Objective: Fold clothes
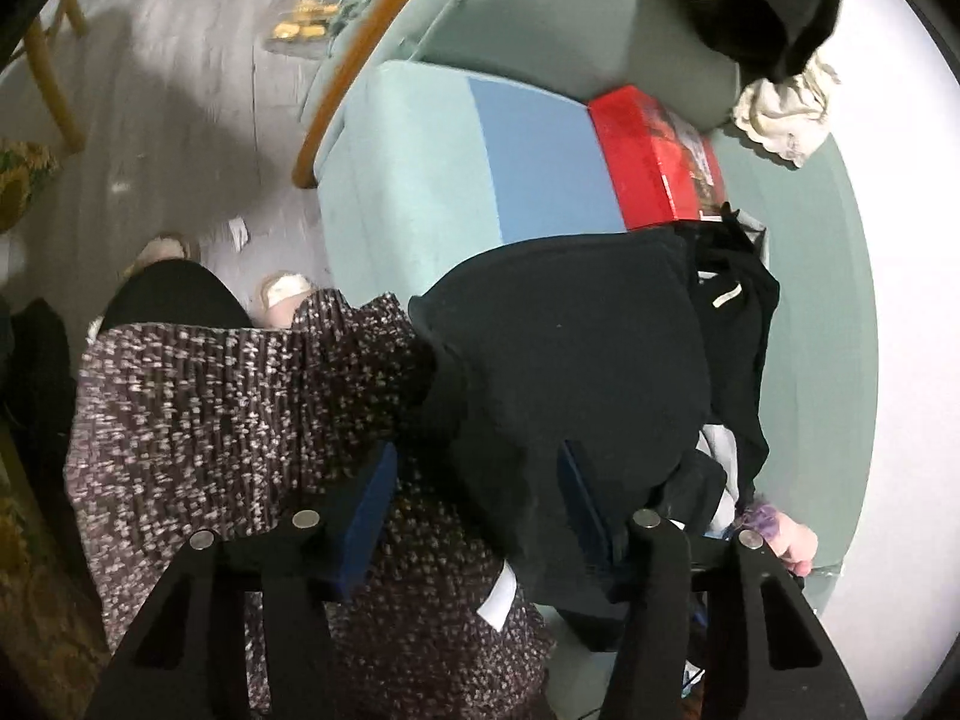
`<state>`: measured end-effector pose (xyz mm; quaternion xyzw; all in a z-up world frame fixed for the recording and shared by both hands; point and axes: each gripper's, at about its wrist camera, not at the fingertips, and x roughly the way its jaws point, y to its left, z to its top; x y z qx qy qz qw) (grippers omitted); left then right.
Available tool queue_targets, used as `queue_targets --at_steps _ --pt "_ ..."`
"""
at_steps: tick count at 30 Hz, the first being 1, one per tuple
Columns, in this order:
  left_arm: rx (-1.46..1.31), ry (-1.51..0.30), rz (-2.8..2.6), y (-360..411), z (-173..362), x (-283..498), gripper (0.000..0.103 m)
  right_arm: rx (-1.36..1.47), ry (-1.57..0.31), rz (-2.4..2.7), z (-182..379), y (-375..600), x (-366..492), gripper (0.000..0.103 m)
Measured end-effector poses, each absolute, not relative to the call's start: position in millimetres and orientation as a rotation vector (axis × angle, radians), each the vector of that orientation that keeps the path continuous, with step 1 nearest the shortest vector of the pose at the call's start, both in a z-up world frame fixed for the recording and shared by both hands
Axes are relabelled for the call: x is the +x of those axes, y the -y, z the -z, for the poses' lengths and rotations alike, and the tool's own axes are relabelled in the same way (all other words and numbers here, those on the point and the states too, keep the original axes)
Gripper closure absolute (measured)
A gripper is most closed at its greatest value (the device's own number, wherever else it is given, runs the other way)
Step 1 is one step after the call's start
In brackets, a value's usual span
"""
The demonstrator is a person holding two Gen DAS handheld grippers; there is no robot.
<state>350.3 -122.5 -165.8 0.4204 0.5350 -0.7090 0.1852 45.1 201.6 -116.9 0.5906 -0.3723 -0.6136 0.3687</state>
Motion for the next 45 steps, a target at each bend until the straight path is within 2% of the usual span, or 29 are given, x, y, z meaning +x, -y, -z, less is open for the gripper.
queue_targets --at_steps 4,5,6,8,10,15,17,20,24,25,26,27,28,31,35,39,42,45 --pt "1.176 -1.473 2.053 122.2 169.5 334.0 0.057 1.511 0.958 1.573 116.3 -201.2 47.5 0.09" --pt "1.173 -1.466 2.076 122.5 169.7 329.3 0.071 1.51 0.963 1.573 116.4 -201.9 48.5 0.09" --pt "1.17 -1.46 2.099 122.8 169.8 324.7 0.092 1.507 0.972 1.573 116.8 -202.9 49.5 0.09" --pt "1.167 -1.484 2.133 125.1 169.5 316.4 0.099 1.502 0.988 1.574 117.2 -205.7 51.6 0.09" --pt "1.163 -1.51 2.165 127.4 169.2 308.1 0.099 1.497 1.005 1.581 116.7 -210.0 53.5 0.09" --pt "1.084 -1.385 2.434 140.2 108.6 246.9 0.099 1.441 1.016 1.685 92.9 -231.9 41.1 0.091" --pt "1.091 -1.387 2.489 148.3 93.4 211.3 0.099 1.389 1.004 1.768 74.6 -245.0 26.5 0.091" --pt "1.14 -1.378 2.531 155.0 87.7 134.5 0.099 1.312 0.991 1.885 50.2 -262.0 -5.6 0.092" --pt "1.242 -1.494 2.514 137.4 113.2 46.4 0.099 1.343 1.031 1.976 49.6 -272.4 -44.0 0.095" --pt "1.274 -1.509 2.506 130.7 120.4 33.1 0.099 1.364 1.028 1.974 51.3 -269.9 -47.9 0.093" --pt "1.302 -1.509 2.501 124.1 127.3 23.2 0.099 1.404 0.988 1.955 54.0 -262.0 -47.2 0.077" --pt "1.329 -1.51 2.492 117.6 134.8 15.2 0.099 1.444 0.944 1.947 57.7 -253.5 -45.0 0.066" --pt "1.351 -1.52 2.483 113.8 141.1 10.8 0.099 1.482 0.9 1.952 62.8 -246.2 -42.5 0.059" --pt "1.383 -1.55 2.466 109.6 152.0 9.1 0.099 1.622 0.789 1.983 91.3 -232.2 -37.6 0.06" --pt "1.389 -1.464 2.494 109.1 147.8 15.0 0.099 1.795 0.801 1.93 134.1 -236.1 -32.5 0.06" --pt "1.385 -1.456 2.493 117.4 146.4 20.9 0.099 1.844 0.782 1.919 137.5 -242.2 -22.0 0.058" --pt "1.389 -1.443 2.487 119.2 148.6 23.1 0.099 1.886 0.67 1.989 132.9 -245.4 -15.2 0.055" --pt "1.385 -1.464 2.479 120.1 149.9 26.8 0.099 1.872 0.705 1.95 143.4 -245.2 -14.5 0.056"
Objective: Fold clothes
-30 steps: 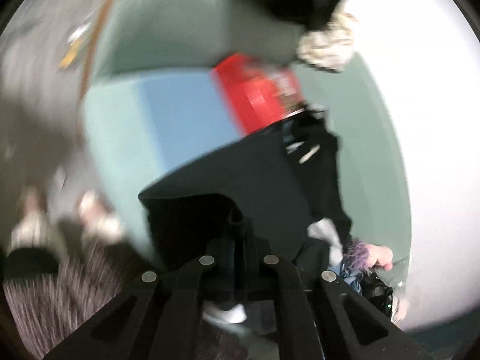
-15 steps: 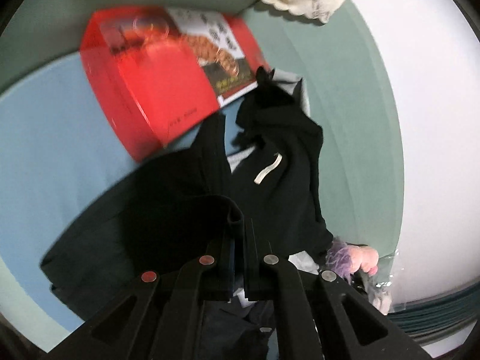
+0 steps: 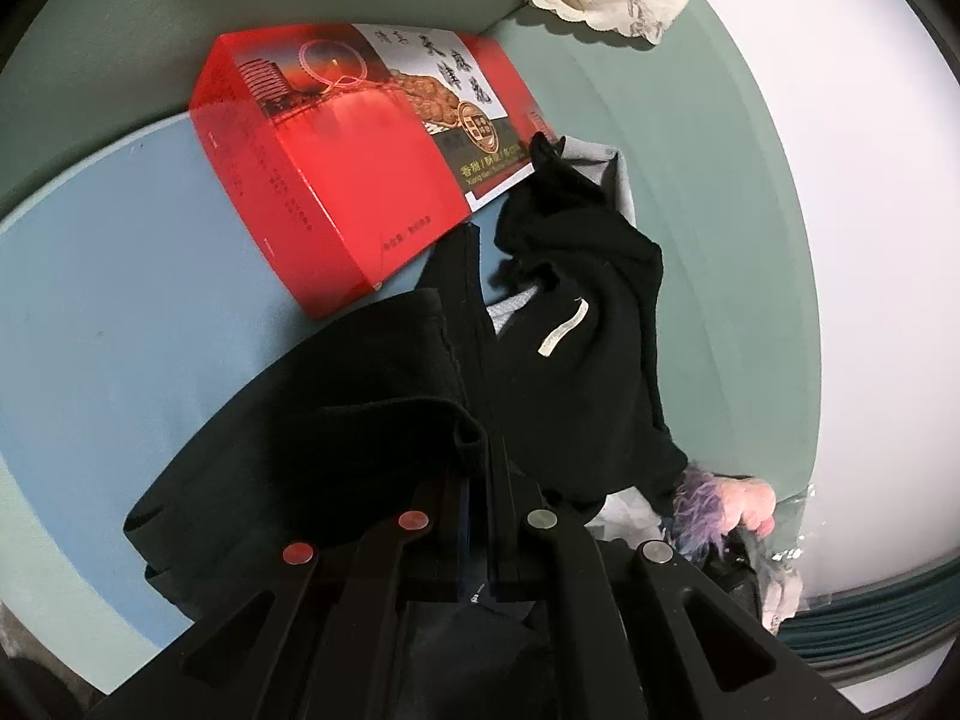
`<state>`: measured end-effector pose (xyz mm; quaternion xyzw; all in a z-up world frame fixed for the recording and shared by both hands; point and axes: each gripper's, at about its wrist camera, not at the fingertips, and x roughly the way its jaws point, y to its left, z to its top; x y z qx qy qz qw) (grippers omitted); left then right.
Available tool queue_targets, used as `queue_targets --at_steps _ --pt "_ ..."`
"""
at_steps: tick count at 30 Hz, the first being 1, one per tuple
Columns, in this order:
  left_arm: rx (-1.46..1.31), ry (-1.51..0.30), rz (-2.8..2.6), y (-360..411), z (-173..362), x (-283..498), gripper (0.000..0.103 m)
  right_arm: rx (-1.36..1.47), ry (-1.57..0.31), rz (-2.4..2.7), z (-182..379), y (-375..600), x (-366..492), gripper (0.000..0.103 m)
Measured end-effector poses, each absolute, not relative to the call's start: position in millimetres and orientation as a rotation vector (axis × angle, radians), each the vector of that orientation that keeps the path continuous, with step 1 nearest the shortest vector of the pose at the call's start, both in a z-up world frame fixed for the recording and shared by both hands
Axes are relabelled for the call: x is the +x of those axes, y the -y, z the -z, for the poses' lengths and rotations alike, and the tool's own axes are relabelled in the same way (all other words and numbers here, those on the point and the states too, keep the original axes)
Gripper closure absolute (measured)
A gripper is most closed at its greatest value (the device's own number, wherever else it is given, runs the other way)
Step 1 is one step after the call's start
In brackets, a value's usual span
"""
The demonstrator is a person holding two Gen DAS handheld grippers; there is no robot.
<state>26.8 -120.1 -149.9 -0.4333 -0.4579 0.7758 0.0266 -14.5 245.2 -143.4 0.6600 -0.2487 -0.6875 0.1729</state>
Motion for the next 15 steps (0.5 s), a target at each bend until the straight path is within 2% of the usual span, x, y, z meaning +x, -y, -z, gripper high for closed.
queue_targets --at_steps 1,3,4,5,15 --pt "-1.341 1.42 -2.396 120.4 150.3 27.7 0.099 1.87 0.708 1.938 147.4 -240.3 -15.2 0.057" --pt "-1.346 1.431 -2.393 121.1 151.0 29.5 0.099 1.87 0.686 1.946 152.2 -230.3 -15.8 0.068" --pt "-1.346 1.432 -2.398 122.6 150.2 31.6 0.099 1.869 0.668 1.97 152.2 -227.1 -14.6 0.088" --pt "-1.346 1.433 -2.403 124.1 149.3 33.8 0.099 1.838 0.668 1.994 146.8 -225.3 -13.4 0.097" --pt "-1.248 1.491 -2.435 143.6 134.1 16.3 0.099 1.468 0.682 2.246 47.6 -258.2 -11.4 0.098"
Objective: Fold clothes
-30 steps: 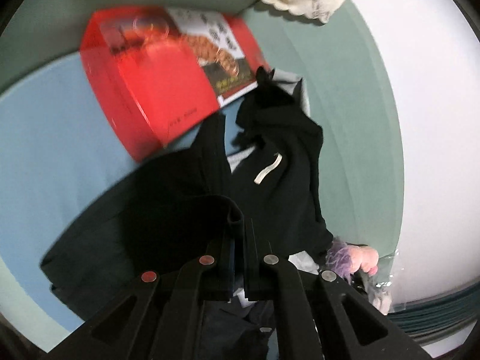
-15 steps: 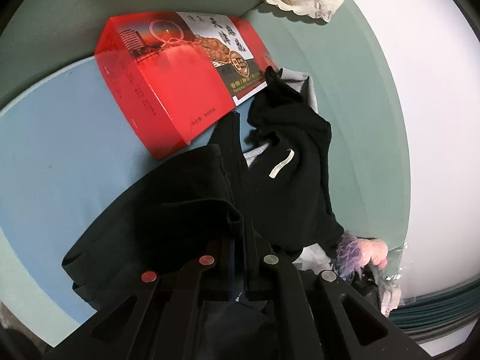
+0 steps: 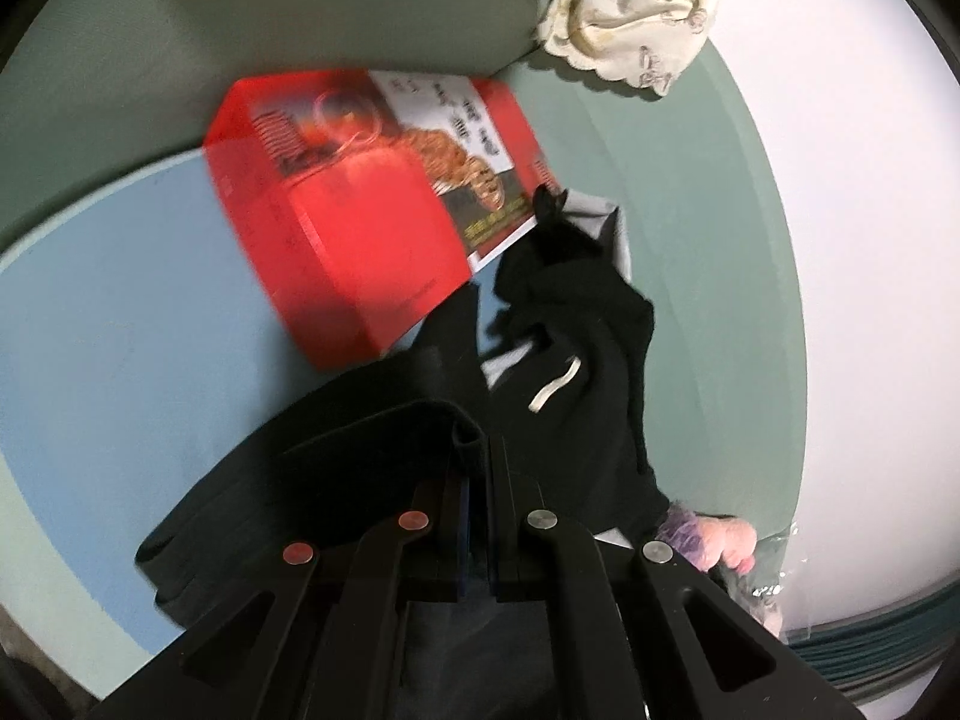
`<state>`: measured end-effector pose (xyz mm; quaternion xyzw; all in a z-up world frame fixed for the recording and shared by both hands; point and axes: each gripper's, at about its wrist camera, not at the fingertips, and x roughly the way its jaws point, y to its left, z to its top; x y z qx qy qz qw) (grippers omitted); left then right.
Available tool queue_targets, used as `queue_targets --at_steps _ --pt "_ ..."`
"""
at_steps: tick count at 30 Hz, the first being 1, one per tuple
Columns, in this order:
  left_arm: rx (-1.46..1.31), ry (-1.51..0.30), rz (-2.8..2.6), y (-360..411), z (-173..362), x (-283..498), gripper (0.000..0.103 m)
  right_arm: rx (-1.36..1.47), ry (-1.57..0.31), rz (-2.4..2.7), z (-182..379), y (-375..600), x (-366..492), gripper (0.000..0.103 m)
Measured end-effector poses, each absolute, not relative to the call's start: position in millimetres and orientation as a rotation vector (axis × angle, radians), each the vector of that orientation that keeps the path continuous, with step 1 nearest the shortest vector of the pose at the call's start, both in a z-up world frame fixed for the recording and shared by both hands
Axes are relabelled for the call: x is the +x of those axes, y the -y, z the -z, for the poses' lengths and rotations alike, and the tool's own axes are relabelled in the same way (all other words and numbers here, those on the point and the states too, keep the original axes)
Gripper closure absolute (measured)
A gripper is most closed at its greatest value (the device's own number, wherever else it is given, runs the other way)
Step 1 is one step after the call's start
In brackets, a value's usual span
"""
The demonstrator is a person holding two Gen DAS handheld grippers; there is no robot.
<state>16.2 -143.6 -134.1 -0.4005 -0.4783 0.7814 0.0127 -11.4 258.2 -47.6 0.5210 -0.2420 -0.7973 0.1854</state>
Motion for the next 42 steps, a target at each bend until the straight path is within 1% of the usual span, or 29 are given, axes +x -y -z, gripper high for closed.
queue_targets --at_steps 4,7,9,10,11,12,13,14,15,16,17,18,19,20,23,27,30,31,32,33,34,36,37,38,39,40,41,42 --pt "-1.246 1.465 -2.463 145.4 131.6 -4.0 0.099 1.419 0.72 2.346 35.8 -281.6 -19.0 0.098" --pt "-1.298 1.463 -2.476 147.6 144.2 -29.8 0.099 1.413 0.736 2.394 35.0 -297.4 -24.0 0.098" --pt "-1.411 1.518 -2.456 149.4 162.3 -47.9 0.097 1.459 0.777 2.405 49.0 -306.3 -35.3 0.098" --pt "-1.432 1.555 -2.445 150.5 167.6 -50.1 0.094 1.481 0.825 2.412 59.0 -312.3 -40.5 0.095" --pt "-1.45 1.592 -2.434 151.6 172.5 -51.9 0.077 1.5 0.878 2.423 68.7 -318.7 -45.1 0.086" --pt "-1.426 1.632 -2.432 154.9 172.8 -47.2 0.046 1.531 0.936 2.442 77.6 -326.2 -48.7 0.077" --pt "-1.395 1.654 -2.434 157.2 169.8 -38.6 0.034 1.554 1.02 2.441 84.4 -335.0 -46.9 0.063" --pt "-1.364 1.674 -2.436 159.4 166.7 -29.8 0.029 1.568 1.115 2.428 90.5 -344.2 -42.8 0.062" --pt "-1.296 1.666 -2.445 162.8 158.7 -11.7 0.029 1.553 1.197 2.378 93.4 -350.8 -35.9 0.063" --pt "-1.258 1.653 -2.456 164.7 153.6 0.3 0.029 1.53 1.235 2.332 92.4 -352.6 -28.7 0.062" --pt "-1.222 1.635 -2.48 166.9 149.0 18.4 0.029 1.496 1.239 2.291 87.6 -351.1 -18.3 0.058" --pt "-1.203 1.645 -2.529 168.5 148.5 45.6 0.029 1.466 1.216 2.262 82.0 -346.3 -7.6 0.056" --pt "-1.221 1.668 -2.559 166.8 153.7 63.7 0.029 1.448 1.18 2.236 77.9 -339.4 0.9 0.051" --pt "-1.242 1.693 -2.586 165.0 159.1 81.2 0.029 1.439 1.134 2.195 75.3 -326.5 11.0 0.048" --pt "-1.378 1.803 -2.544 152.4 190.0 120.5 0.03 1.483 1.092 1.997 88.6 -280.7 35.4 0.048" --pt "-1.465 1.977 -2.408 137.6 229.2 144.3 0.035 1.642 1.139 1.71 138.8 -225.9 61.0 0.049" --pt "-1.495 2.042 -2.376 133.3 242.9 148.9 0.035 1.71 1.261 1.617 170.6 -215.6 79.5 0.051" --pt "-1.498 2.047 -2.372 132.1 246.6 148.7 0.035 1.714 1.324 1.617 178.4 -219.3 84.7 0.052" --pt "-1.478 2.054 -2.375 131.3 247.5 146.0 0.035 1.71 1.399 1.661 184.5 -227.4 89.8 0.055" --pt "-1.456 2.061 -2.379 130.5 248.1 143.1 0.036 1.702 1.476 1.72 190.2 -236.5 95.3 0.055" --pt "-1.438 2.053 -2.381 129.7 247.8 139.0 0.039 1.689 1.537 1.775 194.6 -245.6 100.2 0.054" --pt "-1.463 2.009 -2.375 126.6 250.7 126.0 0.063 1.674 1.614 1.822 200.6 -258.3 106.4 0.054" --pt "-1.51 1.983 -2.385 124.5 252.8 120.2 0.07 1.663 1.645 1.837 202.1 -263.1 109.9 0.054" --pt "-1.533 1.953 -2.402 123.5 253.8 115.6 0.087 1.652 1.67 1.858 202.8 -264.8 110.4 0.054" --pt "-1.554 1.921 -2.42 122.7 254.8 111.1 0.094 1.639 1.682 1.875 203.1 -264.6 109.8 0.055" --pt "-1.538 1.93 -2.423 127.2 254.1 111.2 0.096 1.632 1.674 1.894 203.3 -263.8 108.1 0.059" --pt "-1.519 1.942 -2.425 132.0 253.3 111.7 0.098 1.629 1.659 1.916 203.4 -262.9 105.7 0.068" --pt "-1.5 1.954 -2.427 136.9 252.5 112.2 0.098 1.624 1.639 1.939 202.0 -262.7 103.7 0.074"
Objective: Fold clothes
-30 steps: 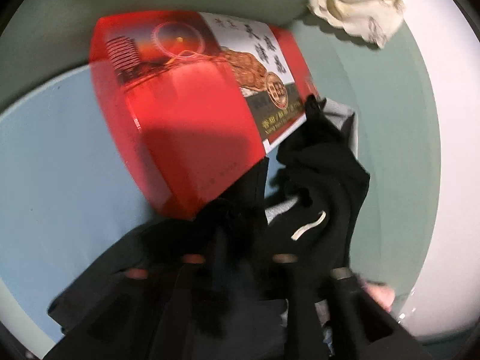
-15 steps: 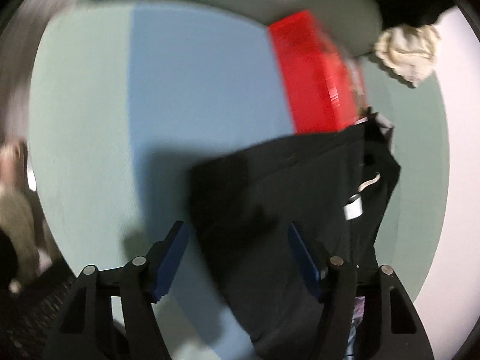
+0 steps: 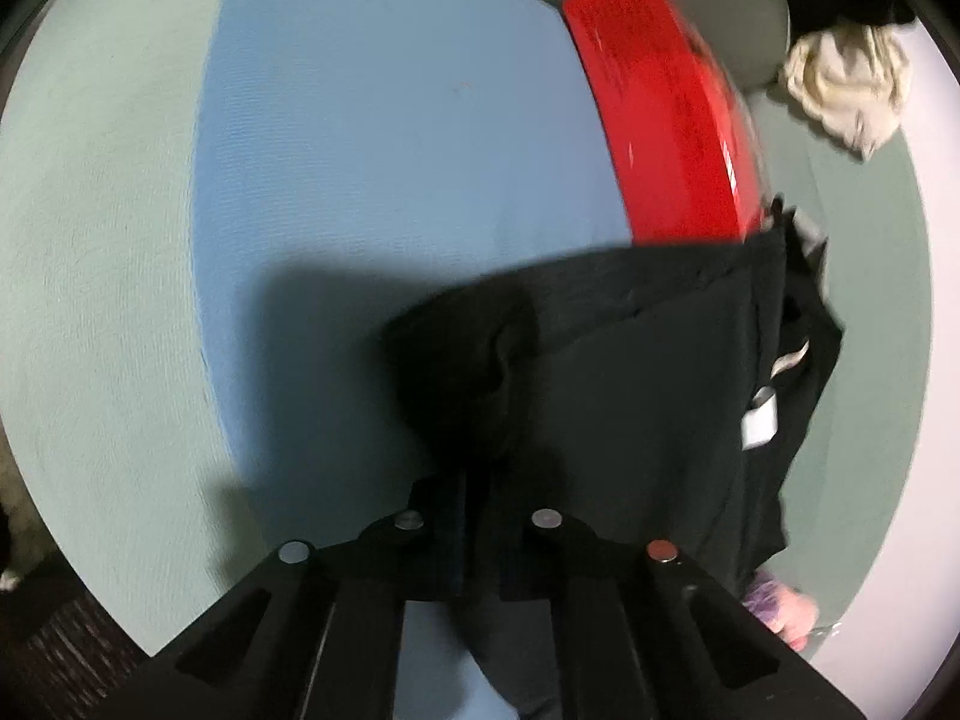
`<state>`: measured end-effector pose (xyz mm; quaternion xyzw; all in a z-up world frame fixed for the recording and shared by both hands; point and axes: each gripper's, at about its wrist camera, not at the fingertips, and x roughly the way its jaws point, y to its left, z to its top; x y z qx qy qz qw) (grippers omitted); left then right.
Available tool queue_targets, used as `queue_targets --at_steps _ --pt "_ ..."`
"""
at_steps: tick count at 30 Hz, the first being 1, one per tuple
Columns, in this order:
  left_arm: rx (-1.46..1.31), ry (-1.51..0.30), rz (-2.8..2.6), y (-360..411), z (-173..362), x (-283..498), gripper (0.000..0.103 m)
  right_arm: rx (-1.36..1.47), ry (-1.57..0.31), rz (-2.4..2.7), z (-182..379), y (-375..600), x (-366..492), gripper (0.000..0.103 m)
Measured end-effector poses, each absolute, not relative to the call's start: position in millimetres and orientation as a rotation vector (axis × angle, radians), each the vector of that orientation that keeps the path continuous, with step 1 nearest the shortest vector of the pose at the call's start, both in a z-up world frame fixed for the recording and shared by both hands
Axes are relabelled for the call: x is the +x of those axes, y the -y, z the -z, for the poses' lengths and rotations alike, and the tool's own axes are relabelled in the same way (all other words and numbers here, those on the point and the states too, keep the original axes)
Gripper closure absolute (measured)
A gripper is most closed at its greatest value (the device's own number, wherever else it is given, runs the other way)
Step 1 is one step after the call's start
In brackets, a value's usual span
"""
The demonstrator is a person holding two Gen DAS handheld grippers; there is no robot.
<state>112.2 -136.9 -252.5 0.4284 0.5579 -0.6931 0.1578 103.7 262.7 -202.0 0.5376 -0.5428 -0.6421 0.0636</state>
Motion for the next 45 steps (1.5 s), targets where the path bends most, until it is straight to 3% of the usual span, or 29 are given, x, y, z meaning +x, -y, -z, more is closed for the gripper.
queue_targets --at_steps 2,5,7,9,10,11,12,13,17,23,24,25,26,28,32,38,44,45 --pt "1.144 -1.665 1.956 158.3 252.5 119.1 0.099 1.586 1.654 1.925 199.6 -266.3 102.4 0.084" --pt "1.154 -1.653 1.959 157.0 251.6 117.5 0.099 1.533 1.703 1.86 196.5 -272.2 103.0 0.086" --pt "1.163 -1.643 1.962 155.7 250.9 116.3 0.099 1.553 1.665 1.873 194.8 -265.2 102.7 0.085" --pt "1.167 -1.692 1.917 154.4 251.4 119.6 0.095 1.579 1.645 1.858 198.8 -260.6 103.5 0.074" --pt "1.167 -1.748 1.867 153.8 252.2 123.9 0.089 1.592 1.641 1.849 200.0 -259.3 105.2 0.06" --pt "1.143 -1.816 1.832 152.8 253.9 129.3 0.065 1.6 1.639 1.84 201.2 -258.5 107.3 0.05" --pt "1.116 -1.884 1.796 151.7 255.8 134.9 0.041 1.594 1.639 1.832 201.7 -258.9 108.3 0.05" --pt "1.088 -1.95 1.758 150.7 257.6 140.4 0.037 1.581 1.638 1.827 202.6 -258.5 108.5 0.049" --pt "1.066 -1.883 1.821 133.5 250.8 141.9 0.036 1.577 1.645 1.817 212.1 -248.5 104.0 0.049" --pt "1.151 -2.002 1.802 101.9 267.0 119.8 0.036 1.558 1.666 1.857 221.6 -223.7 84.6 0.047" --pt "1.157 -2.013 1.793 96.2 267.5 122.1 0.036 1.55 1.678 1.864 221.8 -222.8 82.5 0.049" --pt "1.163 -2.024 1.785 90.2 268.0 125.1 0.036 1.543 1.688 1.865 222.3 -222.7 80.9 0.067" --pt "1.171 -2.043 1.776 81.1 265.3 133.3 0.036 1.533 1.694 1.859 221.7 -223.5 80.5 0.078" --pt "1.174 -2.102 1.751 60.3 262.5 145.2 0.036 1.501 1.708 1.838 216.3 -225.3 81.1 0.081" --pt "1.1 -2.225 1.644 19.3 265.4 157.1 0.036 1.397 1.715 1.815 189.9 -225.9 81.6 0.082" --pt "0.964 -2.268 1.584 -6.0 283.5 150.7 0.036 1.293 1.647 1.827 157.7 -221.1 69.8 0.082" --pt "0.817 -2.322 1.564 45.3 286.5 142.1 0.038 1.271 1.683 1.815 160.6 -230.9 69.2 0.082" --pt "0.767 -2.267 1.6 62.9 279.8 144.1 0.045 1.273 1.685 1.821 161.3 -232.4 69.2 0.082"
